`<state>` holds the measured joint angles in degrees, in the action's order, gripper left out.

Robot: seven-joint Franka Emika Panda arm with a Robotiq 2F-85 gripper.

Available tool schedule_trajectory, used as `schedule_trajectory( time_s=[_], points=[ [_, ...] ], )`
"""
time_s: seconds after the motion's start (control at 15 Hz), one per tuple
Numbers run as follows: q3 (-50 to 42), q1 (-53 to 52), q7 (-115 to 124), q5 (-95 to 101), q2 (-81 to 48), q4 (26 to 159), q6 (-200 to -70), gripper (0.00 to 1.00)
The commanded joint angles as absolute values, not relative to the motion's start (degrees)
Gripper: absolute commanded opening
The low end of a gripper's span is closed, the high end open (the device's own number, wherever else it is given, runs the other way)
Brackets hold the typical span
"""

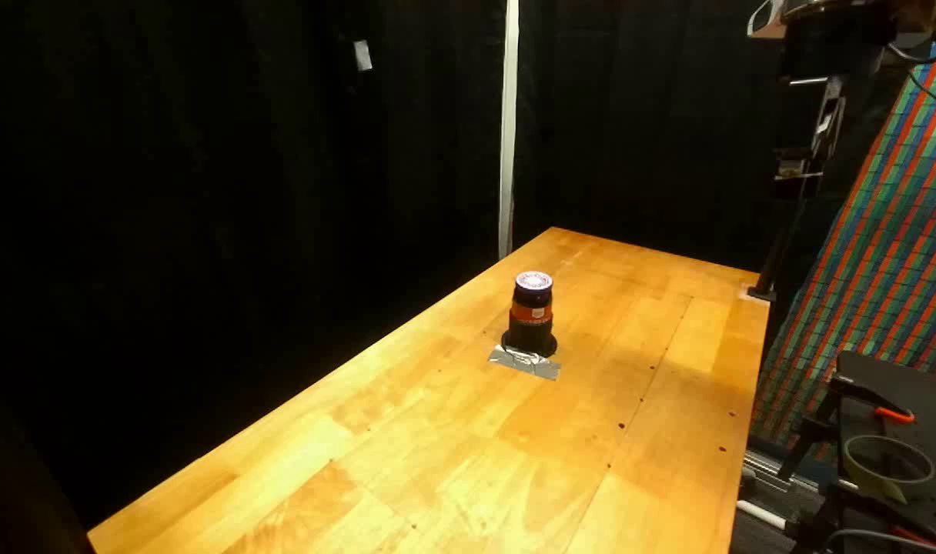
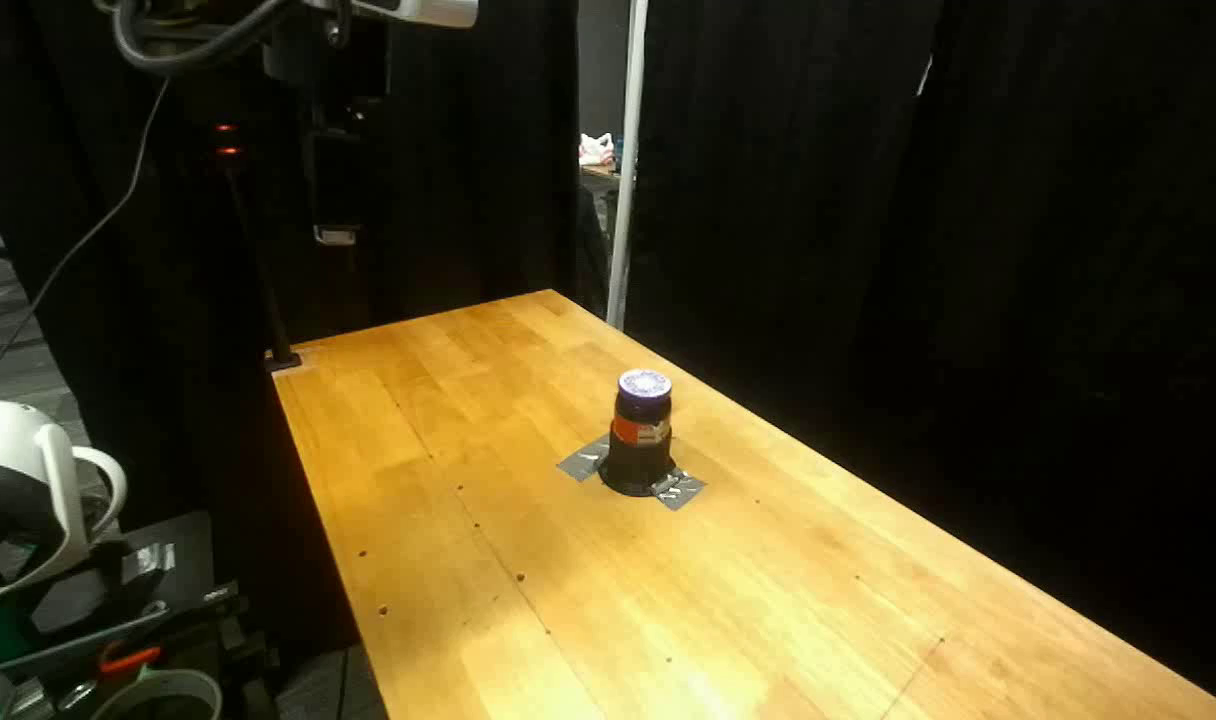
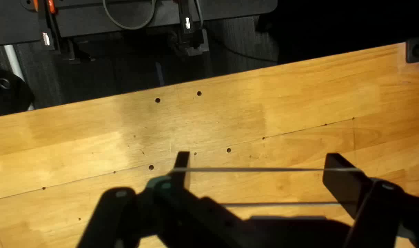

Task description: Put the rubber band around the brown cup

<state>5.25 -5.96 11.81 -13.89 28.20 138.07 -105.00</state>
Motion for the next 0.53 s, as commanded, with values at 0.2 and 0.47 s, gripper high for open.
schedule_trajectory(
  time_s=[0.2,0.47],
  points=[
    [5.73,-5.37,11.59,-14.1,28.43,137.52,-104.82,1.0],
    [2.46,-5.57,1.23,-13.35,19.67,132.76,-104.26,1.0]
  ],
)
